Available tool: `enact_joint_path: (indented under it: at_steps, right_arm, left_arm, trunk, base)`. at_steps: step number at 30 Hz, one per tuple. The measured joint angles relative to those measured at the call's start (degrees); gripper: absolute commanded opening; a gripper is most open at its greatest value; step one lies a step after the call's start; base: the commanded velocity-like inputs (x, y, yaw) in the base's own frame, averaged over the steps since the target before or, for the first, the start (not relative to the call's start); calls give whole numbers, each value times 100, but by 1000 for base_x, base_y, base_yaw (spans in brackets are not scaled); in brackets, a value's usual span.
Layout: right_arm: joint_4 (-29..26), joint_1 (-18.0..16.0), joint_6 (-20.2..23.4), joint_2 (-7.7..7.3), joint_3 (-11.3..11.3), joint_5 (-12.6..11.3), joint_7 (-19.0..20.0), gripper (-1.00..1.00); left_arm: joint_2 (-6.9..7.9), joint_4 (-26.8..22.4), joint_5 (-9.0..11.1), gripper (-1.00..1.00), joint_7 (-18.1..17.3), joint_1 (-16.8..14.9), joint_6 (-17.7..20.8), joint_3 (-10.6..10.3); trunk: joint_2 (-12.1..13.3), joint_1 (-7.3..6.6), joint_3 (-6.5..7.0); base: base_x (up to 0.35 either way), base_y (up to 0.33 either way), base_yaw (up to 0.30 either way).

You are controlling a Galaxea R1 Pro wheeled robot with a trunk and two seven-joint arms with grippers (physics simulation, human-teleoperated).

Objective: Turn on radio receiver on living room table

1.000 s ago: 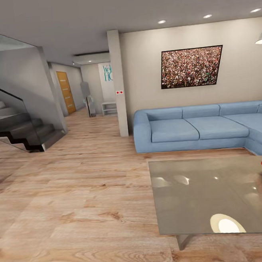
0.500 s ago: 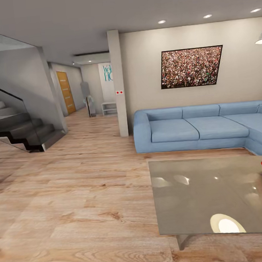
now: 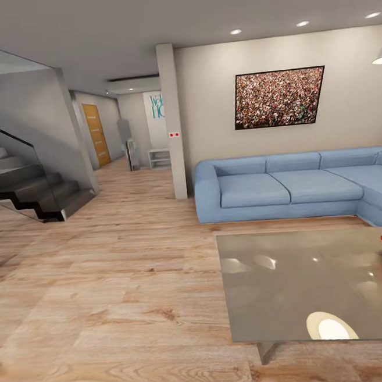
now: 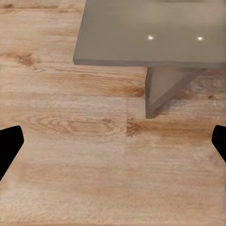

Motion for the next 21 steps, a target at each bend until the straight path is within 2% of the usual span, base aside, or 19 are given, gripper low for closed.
enact_joint_path:
  at_steps: [21]
  right_arm:
    - [88,1,-13,-8,-1,7,-32,100]
  left_arm:
    - [-11,85,-1,100,14,1,-74,-11]
  trunk:
    - [0,0,0]
  base:
    - [0,0,0]
